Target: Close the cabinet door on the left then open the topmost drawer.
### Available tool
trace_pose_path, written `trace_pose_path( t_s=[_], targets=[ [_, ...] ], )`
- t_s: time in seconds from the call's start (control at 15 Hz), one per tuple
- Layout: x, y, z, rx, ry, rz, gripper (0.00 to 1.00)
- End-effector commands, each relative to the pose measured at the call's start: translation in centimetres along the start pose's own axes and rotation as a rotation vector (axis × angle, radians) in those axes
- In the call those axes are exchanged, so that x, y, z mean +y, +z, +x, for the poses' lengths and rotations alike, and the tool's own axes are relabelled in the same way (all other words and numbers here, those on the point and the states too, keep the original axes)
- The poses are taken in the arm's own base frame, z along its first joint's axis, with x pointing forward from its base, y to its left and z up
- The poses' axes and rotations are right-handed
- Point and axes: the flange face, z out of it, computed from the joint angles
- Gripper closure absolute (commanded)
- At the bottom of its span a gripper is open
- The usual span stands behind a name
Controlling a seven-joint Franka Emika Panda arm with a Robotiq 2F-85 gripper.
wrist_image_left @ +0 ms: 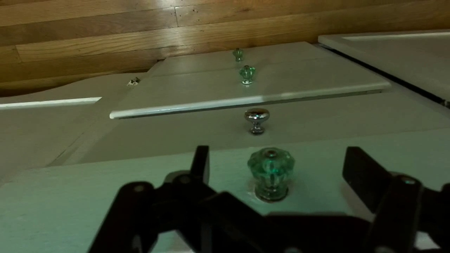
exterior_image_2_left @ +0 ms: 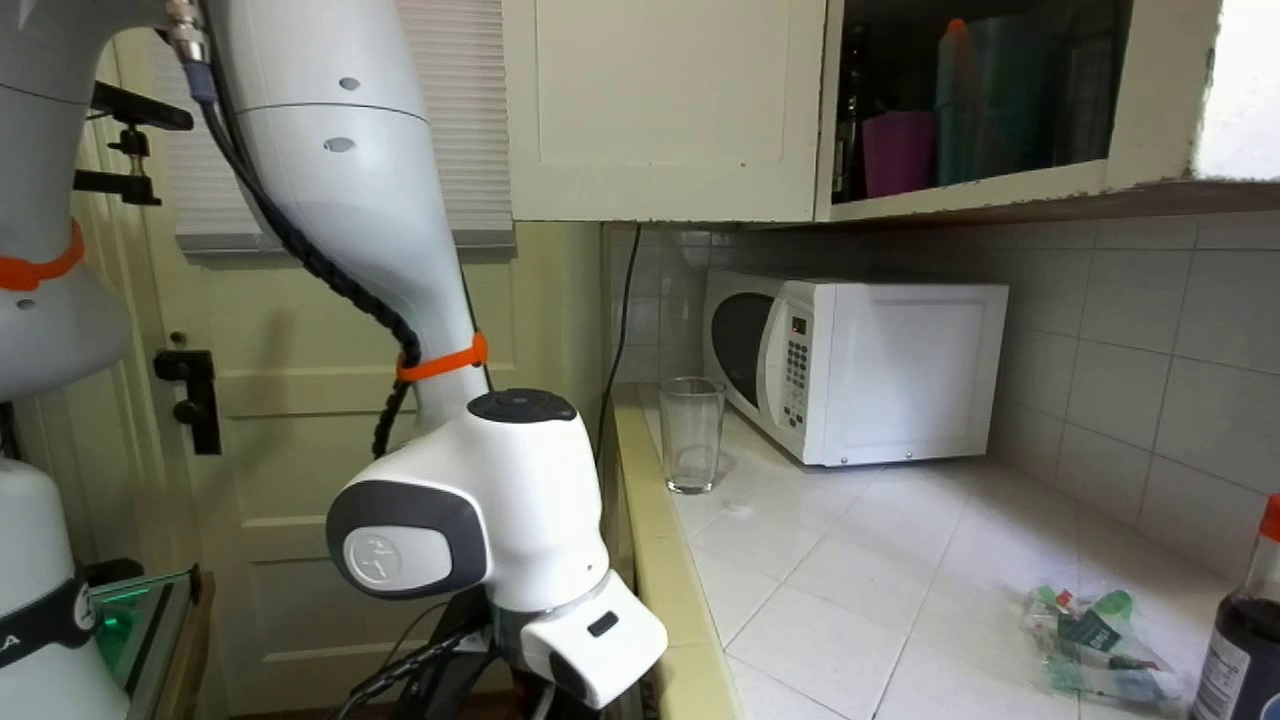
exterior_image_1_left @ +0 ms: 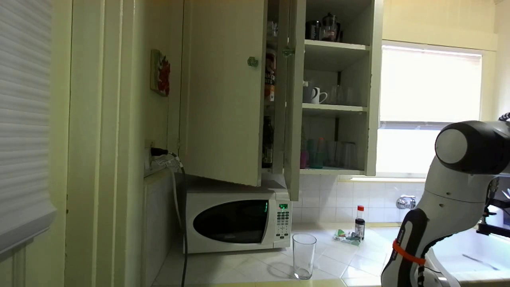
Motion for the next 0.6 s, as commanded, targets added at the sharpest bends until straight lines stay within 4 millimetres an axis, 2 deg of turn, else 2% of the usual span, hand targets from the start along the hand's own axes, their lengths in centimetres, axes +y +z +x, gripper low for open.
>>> trace_pose_path(
  t_s=[0.0, 0.2, 0.47, 0.53],
  targets=[
    [-0.27, 0.94, 0.11, -0.024, 0.020, 0.005, 0.31],
    [-0.28, 1.16, 0.36, -0.019, 0.036, 0.003, 0.56],
    [0.15, 1.27, 0.81, -0.013, 0.061, 0.000, 0.63],
    [0.24, 1.33, 0.89, -0.011, 0.064, -0.001, 0.58]
  ],
)
